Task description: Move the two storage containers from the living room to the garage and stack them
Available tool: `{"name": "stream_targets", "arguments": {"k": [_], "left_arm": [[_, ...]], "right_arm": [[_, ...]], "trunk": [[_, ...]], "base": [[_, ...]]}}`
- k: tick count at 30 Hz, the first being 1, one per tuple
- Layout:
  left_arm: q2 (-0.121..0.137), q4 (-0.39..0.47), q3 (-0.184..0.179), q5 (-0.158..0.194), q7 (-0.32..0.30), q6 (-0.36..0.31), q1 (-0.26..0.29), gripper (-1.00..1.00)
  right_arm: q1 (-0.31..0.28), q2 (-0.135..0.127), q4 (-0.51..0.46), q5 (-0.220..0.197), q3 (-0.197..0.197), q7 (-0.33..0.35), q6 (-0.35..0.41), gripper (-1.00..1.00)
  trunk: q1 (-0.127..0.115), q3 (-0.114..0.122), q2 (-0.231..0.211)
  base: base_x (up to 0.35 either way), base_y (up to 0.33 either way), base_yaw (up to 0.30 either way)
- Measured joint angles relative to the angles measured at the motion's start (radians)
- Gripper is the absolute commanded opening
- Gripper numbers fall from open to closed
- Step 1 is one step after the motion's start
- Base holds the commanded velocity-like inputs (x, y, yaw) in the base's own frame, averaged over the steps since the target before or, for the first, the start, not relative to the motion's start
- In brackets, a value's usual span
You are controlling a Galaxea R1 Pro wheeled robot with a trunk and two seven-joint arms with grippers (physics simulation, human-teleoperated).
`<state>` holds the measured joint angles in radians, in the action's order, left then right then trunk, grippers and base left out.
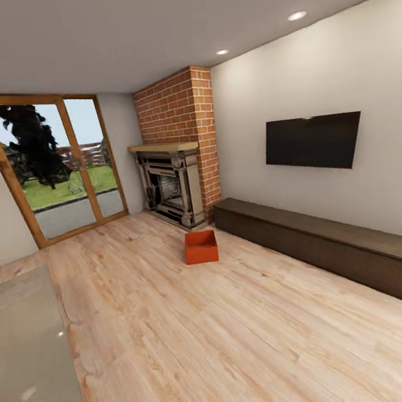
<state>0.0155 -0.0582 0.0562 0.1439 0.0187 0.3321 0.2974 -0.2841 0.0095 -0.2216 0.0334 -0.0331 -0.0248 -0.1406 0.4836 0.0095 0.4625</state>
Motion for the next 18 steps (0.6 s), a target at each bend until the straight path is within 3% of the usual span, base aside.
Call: {"name": "stream_targets", "arguments": {"k": [6, 18], "left_arm": [[0.0, 0.0, 0.0, 0.0, 0.0, 0.0, 0.0, 1.0], [0.0, -0.001, 0.0, 0.0, 0.0, 0.0, 0.0, 1.0]], "right_arm": [[-0.001, 0.0, 0.0, 0.0, 0.001, 0.0, 0.0, 1.0], [0.0, 0.0, 0.0, 0.0, 0.001, 0.0, 0.0, 1.0]], "trunk": [[0.0, 0.0, 0.0], [0.0, 0.0, 0.0]], "base": [[0.325, -0.152, 0.252], [0.325, -0.153, 0.011]]}}
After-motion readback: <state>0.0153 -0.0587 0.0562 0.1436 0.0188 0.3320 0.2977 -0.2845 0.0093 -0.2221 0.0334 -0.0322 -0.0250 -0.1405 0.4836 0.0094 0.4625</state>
